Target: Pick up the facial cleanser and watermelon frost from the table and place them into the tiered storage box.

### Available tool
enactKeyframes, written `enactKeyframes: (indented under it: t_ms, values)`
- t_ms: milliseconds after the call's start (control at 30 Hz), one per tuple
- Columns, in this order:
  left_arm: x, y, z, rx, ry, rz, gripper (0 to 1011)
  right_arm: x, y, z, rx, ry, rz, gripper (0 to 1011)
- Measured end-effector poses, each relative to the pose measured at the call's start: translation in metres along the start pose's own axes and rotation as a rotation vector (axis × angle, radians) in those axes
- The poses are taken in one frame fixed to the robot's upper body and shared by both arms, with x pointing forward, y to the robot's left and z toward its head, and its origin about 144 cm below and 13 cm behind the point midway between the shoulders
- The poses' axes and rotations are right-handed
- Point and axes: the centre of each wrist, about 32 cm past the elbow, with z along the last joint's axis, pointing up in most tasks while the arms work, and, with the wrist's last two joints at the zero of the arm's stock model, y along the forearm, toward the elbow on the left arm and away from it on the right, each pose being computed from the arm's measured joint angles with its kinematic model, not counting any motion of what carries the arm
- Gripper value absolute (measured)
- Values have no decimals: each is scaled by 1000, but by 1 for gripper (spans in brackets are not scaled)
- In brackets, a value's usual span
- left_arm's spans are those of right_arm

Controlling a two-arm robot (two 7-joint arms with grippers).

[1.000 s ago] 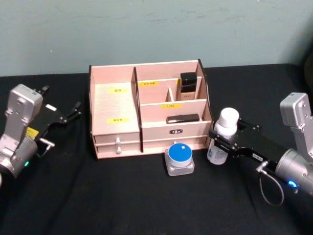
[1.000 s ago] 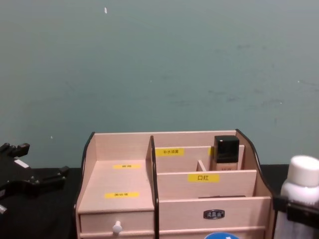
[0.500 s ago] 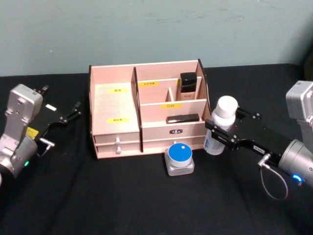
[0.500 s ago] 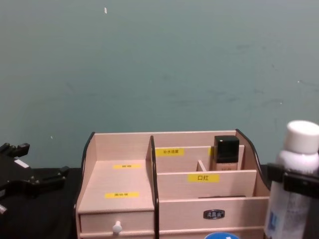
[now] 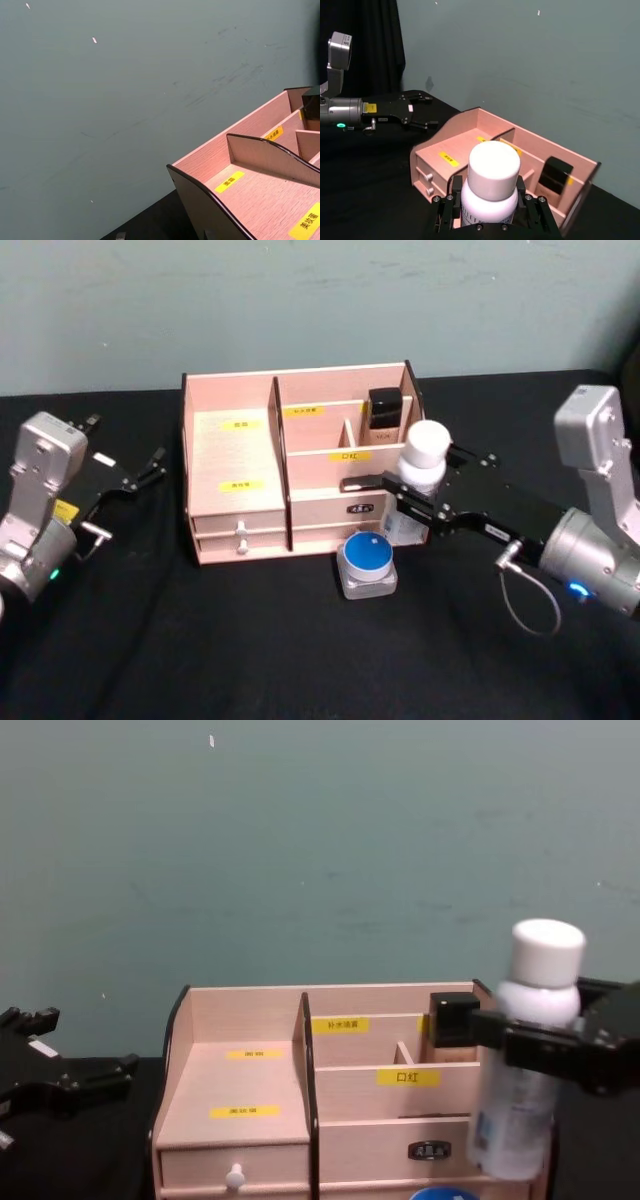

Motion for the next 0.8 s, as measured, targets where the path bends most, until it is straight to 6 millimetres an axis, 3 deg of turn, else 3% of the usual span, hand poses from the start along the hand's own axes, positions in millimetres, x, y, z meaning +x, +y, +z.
enactKeyframes:
  t_ms: [800]
  values:
    - [0,0,0,0,0,0,1010,16,63,11,47,7,-8,609]
